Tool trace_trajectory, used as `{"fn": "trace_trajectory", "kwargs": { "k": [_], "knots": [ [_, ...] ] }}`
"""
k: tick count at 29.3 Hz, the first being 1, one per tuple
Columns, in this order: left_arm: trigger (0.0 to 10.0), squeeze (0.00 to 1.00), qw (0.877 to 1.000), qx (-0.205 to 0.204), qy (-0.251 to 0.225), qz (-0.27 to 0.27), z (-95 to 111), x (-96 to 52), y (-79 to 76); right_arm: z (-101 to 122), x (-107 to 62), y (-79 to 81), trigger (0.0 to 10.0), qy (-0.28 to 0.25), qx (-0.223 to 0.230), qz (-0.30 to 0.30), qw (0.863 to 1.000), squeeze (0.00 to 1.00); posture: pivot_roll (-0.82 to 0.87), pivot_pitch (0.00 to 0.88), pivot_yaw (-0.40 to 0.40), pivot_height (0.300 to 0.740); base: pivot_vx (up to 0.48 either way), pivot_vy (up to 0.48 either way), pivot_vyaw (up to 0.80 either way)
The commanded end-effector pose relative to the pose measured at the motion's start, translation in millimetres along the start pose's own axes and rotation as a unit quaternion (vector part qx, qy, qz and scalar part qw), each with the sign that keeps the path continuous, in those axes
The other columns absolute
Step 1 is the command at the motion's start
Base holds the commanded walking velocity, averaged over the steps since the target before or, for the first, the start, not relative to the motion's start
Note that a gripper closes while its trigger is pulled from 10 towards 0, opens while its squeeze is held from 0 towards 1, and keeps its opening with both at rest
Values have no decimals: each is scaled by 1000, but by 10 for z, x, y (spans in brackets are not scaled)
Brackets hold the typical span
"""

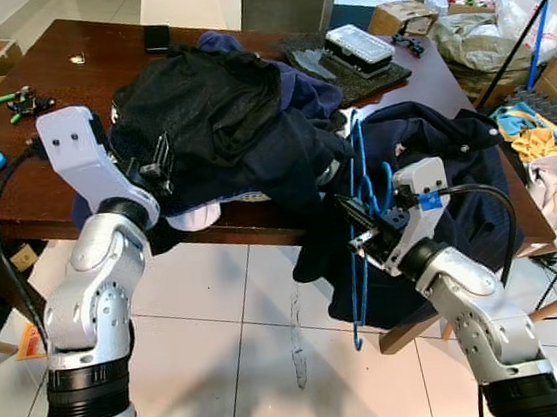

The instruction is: Hang hanger

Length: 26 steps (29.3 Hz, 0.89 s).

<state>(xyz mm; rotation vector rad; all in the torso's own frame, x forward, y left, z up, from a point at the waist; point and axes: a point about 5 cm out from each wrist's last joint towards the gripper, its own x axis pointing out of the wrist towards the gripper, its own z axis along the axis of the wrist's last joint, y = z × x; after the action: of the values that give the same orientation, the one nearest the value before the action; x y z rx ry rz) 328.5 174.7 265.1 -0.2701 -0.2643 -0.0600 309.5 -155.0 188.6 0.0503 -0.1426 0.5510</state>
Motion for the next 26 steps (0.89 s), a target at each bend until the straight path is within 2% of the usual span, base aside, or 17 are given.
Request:
{"fn": "trace_trajectory", "kwargs": {
  "k": [1,2,3,5,6,7,8,9,10,11,12,14,15,24,25,26],
  "knots": [
    [10000,0,999,26,-33,3,119,5,-12,-14,-14,8,10000,4,2,4,1000,0,153,193,-100,740,0,0,0],
    [10000,0,999,26,-33,3,119,5,-12,-14,-14,8,10000,4,2,4,1000,0,153,193,-100,740,0,0,0],
    [10000,0,996,61,-62,7,242,12,-11,-16,-15,9,10000,5,2,5,1000,0,154,191,-100,740,0,0,0],
    [10000,0,996,61,-62,7,242,12,-11,-16,-15,9,10000,5,2,5,1000,0,154,191,-100,740,0,0,0],
    [10000,0,990,108,-92,9,367,10,-23,-19,-17,14,10000,5,2,6,1000,0,155,190,-101,740,0,0,0],
    [10000,0,990,108,-92,9,367,10,-23,-19,-17,14,10000,5,2,6,1000,0,155,190,-101,740,0,0,0],
    [10000,0,982,147,-116,12,473,4,-41,-22,-16,19,10000,5,3,6,1000,0,155,190,-101,740,0,0,0],
    [10000,0,982,147,-116,12,473,4,-41,-22,-16,19,10000,5,3,6,1000,0,155,190,-101,740,0,0,0],
    [10000,0,974,181,-133,10,550,-4,-67,-21,-11,24,10000,5,3,7,1000,0,156,190,-102,740,0,0,0],
    [10000,0,974,181,-133,10,550,-4,-67,-21,-11,24,10000,5,3,7,1000,0,156,190,-102,740,0,0,0],
    [10000,0,968,206,-143,7,590,-10,-97,-20,-7,28,10000,5,4,8,1000,0,156,190,-102,740,0,0,0],
    [10000,0,968,206,-143,7,590,-10,-97,-20,-7,28,10000,5,4,8,1000,0,156,190,-102,740,0,0,0],
    [10000,0,964,221,-146,3,601,-13,-123,-18,-3,31,10000,4,4,8,1000,0,157,196,-102,740,0,0,0],
    [10000,0,965,224,-134,-3,533,-14,-139,-22,-4,32,10000,5,5,6,1000,0,155,200,-100,740,0,0,0],
    [1529,0,966,222,-135,-6,535,-15,-141,-26,-4,31,10000,5,5,6,1000,0,157,201,-100,740,0,0,0],
    [0,0,964,226,-140,-8,546,-17,-145,-28,-4,31,10000,5,6,5,1000,0,157,201,-100,740,0,0,0]
  ]
}}
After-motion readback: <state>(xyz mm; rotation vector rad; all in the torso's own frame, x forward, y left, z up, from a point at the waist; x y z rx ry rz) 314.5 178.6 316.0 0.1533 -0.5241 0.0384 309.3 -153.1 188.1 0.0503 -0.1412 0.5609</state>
